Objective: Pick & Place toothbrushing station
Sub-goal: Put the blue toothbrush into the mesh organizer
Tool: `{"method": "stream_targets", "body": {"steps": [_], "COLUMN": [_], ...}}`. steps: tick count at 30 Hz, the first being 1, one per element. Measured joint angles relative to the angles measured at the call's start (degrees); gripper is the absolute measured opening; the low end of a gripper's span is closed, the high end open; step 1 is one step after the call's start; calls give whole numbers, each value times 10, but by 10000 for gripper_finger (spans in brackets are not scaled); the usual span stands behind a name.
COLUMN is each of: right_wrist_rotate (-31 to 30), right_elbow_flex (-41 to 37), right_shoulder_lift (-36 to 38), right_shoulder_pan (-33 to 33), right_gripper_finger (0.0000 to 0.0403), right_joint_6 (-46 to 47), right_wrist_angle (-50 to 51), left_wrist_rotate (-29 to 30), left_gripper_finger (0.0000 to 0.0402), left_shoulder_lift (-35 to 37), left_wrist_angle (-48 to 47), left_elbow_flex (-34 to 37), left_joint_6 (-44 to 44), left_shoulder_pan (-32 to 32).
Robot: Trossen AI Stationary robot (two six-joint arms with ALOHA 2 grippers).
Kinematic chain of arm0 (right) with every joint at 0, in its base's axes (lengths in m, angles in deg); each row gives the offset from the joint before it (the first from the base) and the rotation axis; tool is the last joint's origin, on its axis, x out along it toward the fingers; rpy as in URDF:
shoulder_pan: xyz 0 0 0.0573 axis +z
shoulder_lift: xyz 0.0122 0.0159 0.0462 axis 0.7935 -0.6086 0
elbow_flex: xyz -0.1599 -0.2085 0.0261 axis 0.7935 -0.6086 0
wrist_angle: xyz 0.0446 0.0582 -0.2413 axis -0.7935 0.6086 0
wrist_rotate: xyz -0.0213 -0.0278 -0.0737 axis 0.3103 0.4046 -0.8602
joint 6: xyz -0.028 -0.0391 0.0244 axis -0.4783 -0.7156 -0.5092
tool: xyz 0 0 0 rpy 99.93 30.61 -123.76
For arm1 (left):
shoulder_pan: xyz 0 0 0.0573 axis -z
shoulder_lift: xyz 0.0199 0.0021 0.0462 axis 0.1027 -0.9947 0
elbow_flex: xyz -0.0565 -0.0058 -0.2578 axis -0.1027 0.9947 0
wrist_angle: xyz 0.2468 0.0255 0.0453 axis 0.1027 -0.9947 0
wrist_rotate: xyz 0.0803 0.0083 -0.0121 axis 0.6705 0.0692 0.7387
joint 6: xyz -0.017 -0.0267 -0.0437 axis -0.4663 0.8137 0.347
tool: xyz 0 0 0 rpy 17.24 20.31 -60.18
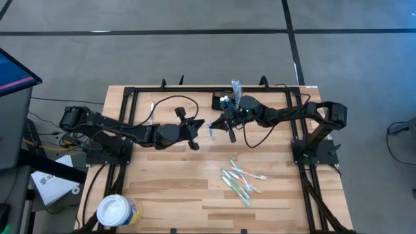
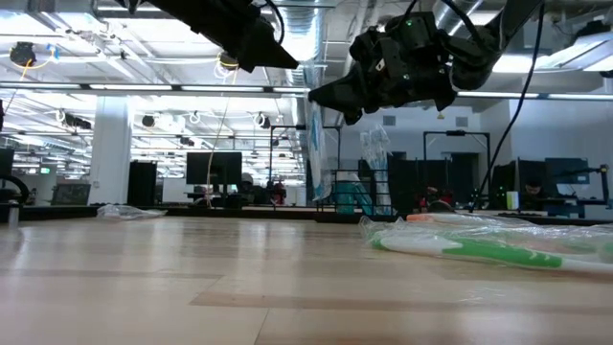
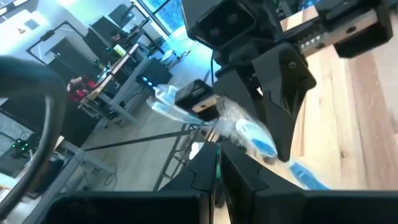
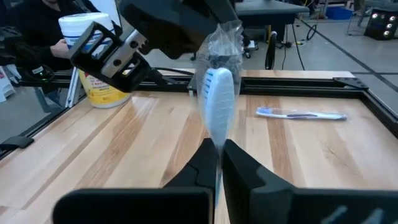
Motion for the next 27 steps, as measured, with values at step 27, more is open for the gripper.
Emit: {"method": "stream_targets", "body": {"steps": [27], "right_wrist_rotate": [-8], "right_elbow_flex": [-51], "right_shoulder_lift": [161], "right_shoulder_pan": [-97], "right_gripper_finger": [0], "right_joint_6": [-23], "right_wrist_angle": [58], "left_wrist_rotate": [77], "left_gripper_finger": [17], "left_shoulder_lift": [0], "left_wrist_angle": [-3], "left_elbow_flex": [0], "left_joint_6": [24], "left_shoulder_pan": [0]}}
